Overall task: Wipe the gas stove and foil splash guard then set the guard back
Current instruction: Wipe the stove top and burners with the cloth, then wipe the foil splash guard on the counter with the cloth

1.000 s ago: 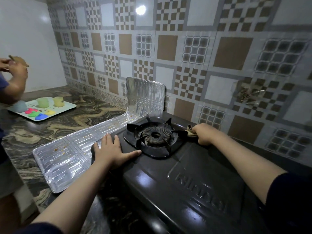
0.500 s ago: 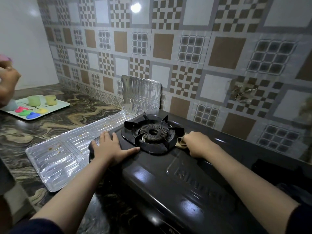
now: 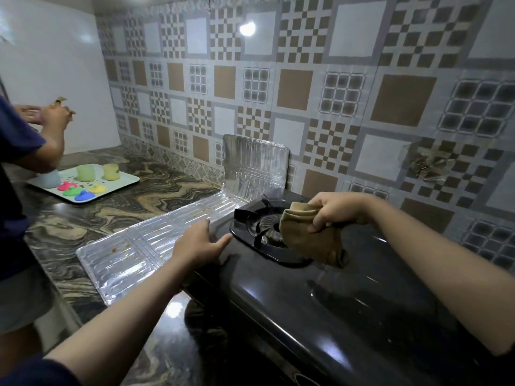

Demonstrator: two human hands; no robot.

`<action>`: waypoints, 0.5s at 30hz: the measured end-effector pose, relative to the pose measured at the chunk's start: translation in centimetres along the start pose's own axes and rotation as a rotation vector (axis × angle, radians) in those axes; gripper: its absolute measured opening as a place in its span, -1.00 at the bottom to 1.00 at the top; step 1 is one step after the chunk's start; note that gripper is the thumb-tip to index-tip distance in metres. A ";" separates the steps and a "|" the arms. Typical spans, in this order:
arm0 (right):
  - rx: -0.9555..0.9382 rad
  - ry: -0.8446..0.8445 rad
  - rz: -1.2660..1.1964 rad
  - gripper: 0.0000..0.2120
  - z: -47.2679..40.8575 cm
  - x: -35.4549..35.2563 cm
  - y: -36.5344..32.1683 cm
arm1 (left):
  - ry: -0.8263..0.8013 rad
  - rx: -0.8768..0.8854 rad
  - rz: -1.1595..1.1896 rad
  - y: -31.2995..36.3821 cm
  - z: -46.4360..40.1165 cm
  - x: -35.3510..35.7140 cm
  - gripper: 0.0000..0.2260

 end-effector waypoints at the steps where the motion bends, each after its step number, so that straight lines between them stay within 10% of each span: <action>1: -0.020 -0.008 -0.006 -0.93 -1.3 -0.3 -1.0 | 0.041 0.010 0.065 -0.9 -0.1 -0.5 -0.49; 10: -0.175 -0.115 -0.035 -0.74 -16.8 -0.5 -14.6 | -0.028 -0.138 0.000 -17.3 -2.7 -5.2 -0.56; 15: -0.133 -0.095 0.359 -0.82 -27.4 2.4 -22.2 | -0.300 -0.199 -0.190 -28.1 -4.2 -7.3 -0.05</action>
Point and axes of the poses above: each hand's wrist, its own z-axis away from the middle knuckle, its own x-axis out of the palm, y = z × x, the point moved 1 cm from there along -z, towards the middle knuckle, and after that the axes turned 14 degrees about -y, right-handed, at the moved point
